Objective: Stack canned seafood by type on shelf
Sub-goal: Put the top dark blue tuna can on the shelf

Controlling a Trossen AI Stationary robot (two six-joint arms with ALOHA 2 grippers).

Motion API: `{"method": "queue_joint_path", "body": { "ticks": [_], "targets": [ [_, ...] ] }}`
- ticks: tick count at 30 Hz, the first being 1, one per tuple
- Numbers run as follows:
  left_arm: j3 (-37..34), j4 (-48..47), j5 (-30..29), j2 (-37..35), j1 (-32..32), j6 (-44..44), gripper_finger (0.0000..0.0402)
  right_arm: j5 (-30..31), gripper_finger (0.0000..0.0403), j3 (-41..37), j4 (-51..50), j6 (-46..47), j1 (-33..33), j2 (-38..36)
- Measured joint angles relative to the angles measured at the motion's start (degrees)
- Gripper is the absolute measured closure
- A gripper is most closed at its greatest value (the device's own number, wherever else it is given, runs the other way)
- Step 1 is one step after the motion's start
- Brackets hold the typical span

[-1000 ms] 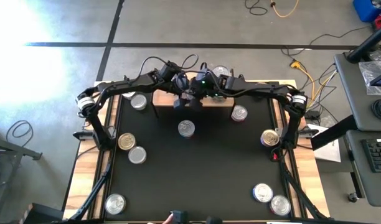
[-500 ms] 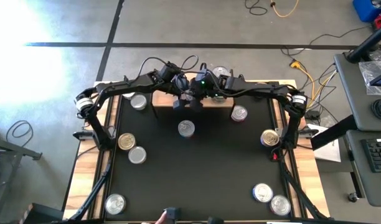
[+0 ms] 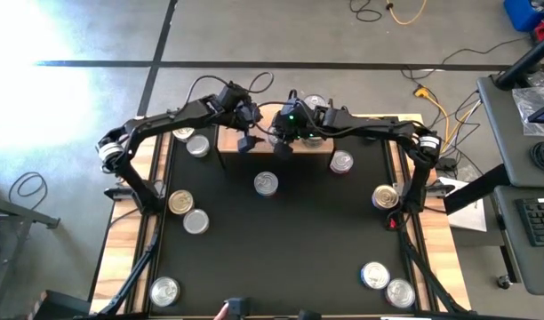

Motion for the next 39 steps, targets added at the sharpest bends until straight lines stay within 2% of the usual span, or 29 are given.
{"method": "queue_joint_path", "body": {
  "ticks": [4, 9, 11, 20, 25, 30, 39],
  "targets": [
    [0.0, 0.41, 0.83, -0.91, -0.02, -0.59, 0.0002, -0.01, 0.039, -0.02, 0.38, -0.1, 0.0, 0.01],
    [0.0, 0.45, 7.59, -2.42, -1.08, -2.26, 0.0002, -0.05, 0.039, 0.56, 2.65, -1.55, -0.27, -0.06],
    [0.0, 0.53, 7.85, -3.13, -2.47, -2.97, 0.0002, -0.25, 0.039, 1.27, 2.44, -2.32, -0.49, -0.32],
    [-0.58, 0.63, -2.79, -4.68, -10.8, -4.78, 0.0019, -0.06, 0.039, 2.58, 1.26, -3.7, -0.6, -8.63],
    [-4.41, 7.72, -8.33, -4.68, -14.4, -5.12, 0.0034, 0.03, 0.039, 1.79, -5.15, -2.08, 1.28, -13.11],
    [-6.66, 13.35, -10.58, -4.68, -13.1, -7.02, 0.0045, 2.68, 0.039, 0.07, -8.91, -0.03, 4.6, -17.13],
    [-6.82, 15.71, -10.65, -2.16, -9.78, -6.69, 0.0056, 9.32, 0.039, -4.85, -9.67, 3.59, 10.78, -20.85]
  ]
}}
